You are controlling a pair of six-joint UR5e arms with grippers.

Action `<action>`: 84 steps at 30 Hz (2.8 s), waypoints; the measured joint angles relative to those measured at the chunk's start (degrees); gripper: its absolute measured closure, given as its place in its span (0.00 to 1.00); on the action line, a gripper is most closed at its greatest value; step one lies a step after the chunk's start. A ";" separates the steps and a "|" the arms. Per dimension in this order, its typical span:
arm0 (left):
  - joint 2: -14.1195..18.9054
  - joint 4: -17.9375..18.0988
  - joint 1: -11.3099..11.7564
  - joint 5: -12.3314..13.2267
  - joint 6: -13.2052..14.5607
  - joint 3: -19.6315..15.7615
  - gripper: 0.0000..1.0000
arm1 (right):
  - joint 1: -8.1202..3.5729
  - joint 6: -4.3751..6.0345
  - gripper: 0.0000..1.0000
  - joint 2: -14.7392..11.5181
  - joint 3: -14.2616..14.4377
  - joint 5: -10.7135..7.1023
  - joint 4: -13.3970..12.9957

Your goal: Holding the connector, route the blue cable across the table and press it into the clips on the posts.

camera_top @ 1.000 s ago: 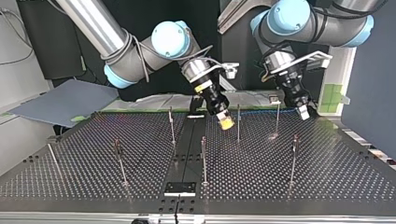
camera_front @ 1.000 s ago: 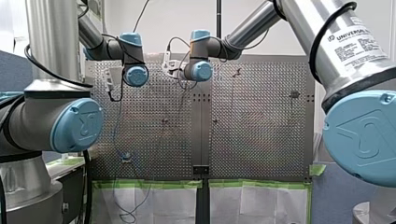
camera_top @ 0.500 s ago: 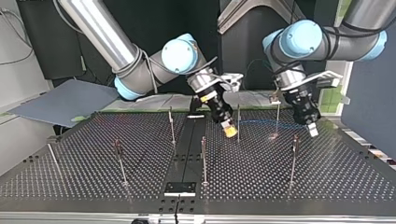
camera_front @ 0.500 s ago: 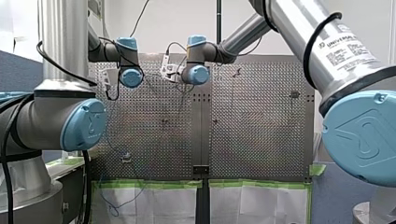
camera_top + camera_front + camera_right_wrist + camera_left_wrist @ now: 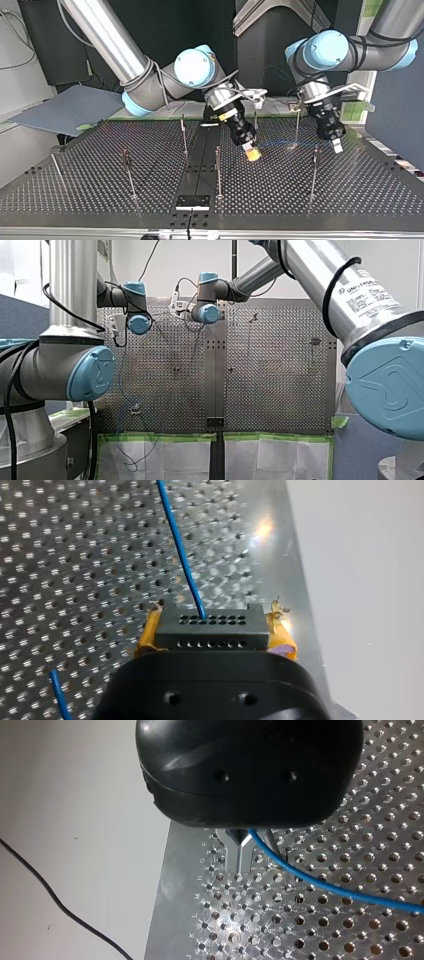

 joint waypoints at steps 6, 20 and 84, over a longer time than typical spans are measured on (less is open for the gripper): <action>-0.64 0.05 0.92 0.67 -0.60 1.18 1.00 | 0.03 0.00 1.00 1.63 -2.99 -0.02 0.62; -5.41 0.91 2.63 5.02 -1.71 4.49 1.00 | -0.52 0.00 1.00 2.30 -6.34 0.21 0.76; 1.58 -20.48 3.40 12.29 -18.65 -2.44 0.00 | -0.70 -1.13 1.00 5.55 -6.15 4.68 4.32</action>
